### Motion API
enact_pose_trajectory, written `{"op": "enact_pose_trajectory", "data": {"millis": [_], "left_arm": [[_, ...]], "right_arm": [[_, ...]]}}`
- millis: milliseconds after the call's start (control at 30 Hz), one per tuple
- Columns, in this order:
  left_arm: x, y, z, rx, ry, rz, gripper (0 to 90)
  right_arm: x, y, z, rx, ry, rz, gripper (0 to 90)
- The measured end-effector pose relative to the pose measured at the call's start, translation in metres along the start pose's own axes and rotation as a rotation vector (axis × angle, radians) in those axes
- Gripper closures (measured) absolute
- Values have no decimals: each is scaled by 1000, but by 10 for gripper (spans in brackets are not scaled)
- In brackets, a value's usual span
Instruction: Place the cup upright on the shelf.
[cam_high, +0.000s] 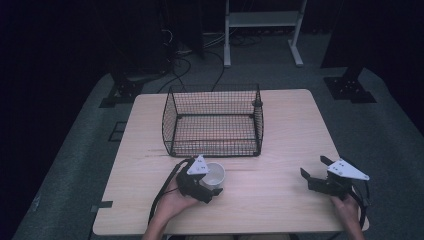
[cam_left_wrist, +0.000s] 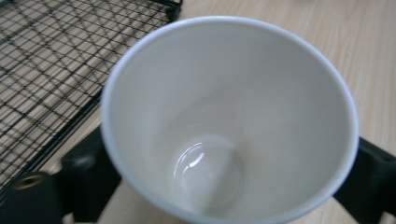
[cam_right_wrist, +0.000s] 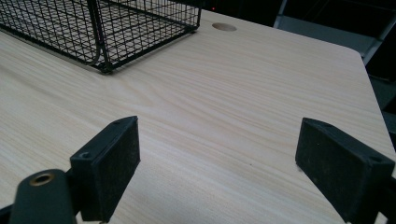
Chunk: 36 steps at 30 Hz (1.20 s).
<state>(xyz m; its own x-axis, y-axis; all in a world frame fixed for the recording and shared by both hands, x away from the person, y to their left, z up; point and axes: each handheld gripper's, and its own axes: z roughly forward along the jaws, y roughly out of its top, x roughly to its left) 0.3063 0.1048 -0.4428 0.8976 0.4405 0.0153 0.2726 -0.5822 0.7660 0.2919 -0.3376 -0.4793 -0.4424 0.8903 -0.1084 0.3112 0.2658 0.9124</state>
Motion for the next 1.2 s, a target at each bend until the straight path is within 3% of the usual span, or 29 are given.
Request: {"op": "enact_pose_trajectory", "data": {"millis": [67,333,833,1200], "left_arm": [[0,0,0,-5,-12,7,202],[-2,3,-4,-2,-15,26,206],[3,23,-21,-13,8,61,209],[10,38,-27,-3,-2,85,209]], "right_arm": [[0,0,0,-1,1,-1,131],[0,0,0,-2,2,3,131],[0,0,0,0,0,1,131],[0,0,0,0,-1,1,131]]}}
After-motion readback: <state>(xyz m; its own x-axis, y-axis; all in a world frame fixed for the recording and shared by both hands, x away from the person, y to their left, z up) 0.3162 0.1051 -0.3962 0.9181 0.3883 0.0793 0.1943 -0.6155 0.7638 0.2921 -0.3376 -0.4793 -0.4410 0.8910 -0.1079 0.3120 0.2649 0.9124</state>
